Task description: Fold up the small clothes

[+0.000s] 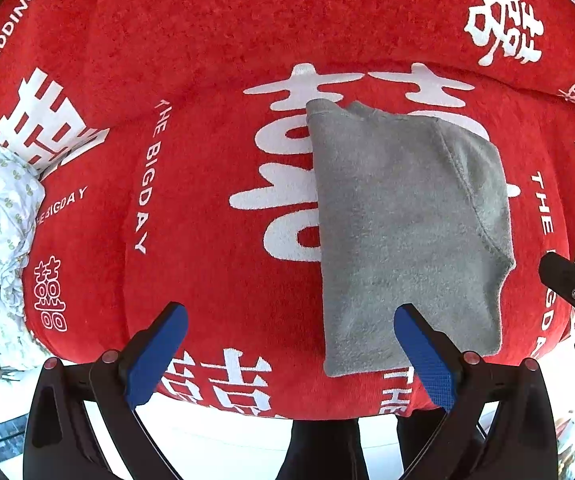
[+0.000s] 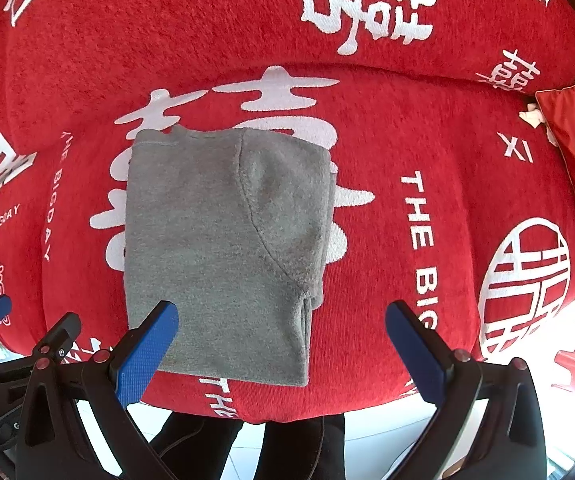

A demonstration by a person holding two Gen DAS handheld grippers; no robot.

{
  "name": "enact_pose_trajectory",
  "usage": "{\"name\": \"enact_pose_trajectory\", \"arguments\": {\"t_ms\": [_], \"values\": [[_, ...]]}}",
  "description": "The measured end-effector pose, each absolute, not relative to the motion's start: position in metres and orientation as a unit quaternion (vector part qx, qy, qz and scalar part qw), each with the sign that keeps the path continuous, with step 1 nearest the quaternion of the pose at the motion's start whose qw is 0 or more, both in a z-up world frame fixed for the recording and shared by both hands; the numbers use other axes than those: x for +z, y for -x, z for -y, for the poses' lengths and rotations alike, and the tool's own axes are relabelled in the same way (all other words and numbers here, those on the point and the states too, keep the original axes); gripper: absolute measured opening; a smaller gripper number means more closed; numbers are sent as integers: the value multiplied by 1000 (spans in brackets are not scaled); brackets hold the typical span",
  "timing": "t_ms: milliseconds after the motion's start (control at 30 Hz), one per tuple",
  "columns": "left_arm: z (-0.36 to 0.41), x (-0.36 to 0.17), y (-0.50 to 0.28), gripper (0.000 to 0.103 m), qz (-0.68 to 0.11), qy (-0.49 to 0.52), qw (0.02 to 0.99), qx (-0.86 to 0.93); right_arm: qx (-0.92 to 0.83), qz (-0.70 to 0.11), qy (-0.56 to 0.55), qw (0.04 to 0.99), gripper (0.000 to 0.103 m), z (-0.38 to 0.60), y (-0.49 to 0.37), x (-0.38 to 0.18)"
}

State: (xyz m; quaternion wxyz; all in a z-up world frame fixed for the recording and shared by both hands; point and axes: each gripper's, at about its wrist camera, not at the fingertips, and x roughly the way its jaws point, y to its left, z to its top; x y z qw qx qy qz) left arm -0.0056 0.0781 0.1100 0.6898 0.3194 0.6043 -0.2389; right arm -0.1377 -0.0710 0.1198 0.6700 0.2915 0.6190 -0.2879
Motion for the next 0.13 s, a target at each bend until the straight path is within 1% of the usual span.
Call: {"name": "enact_pose_trajectory", "arguments": {"t_ms": [133], "values": [[-78, 108, 5, 103, -610, -316, 687, -236, -288, -620, -291, 669, 103, 72, 138, 118]]}}
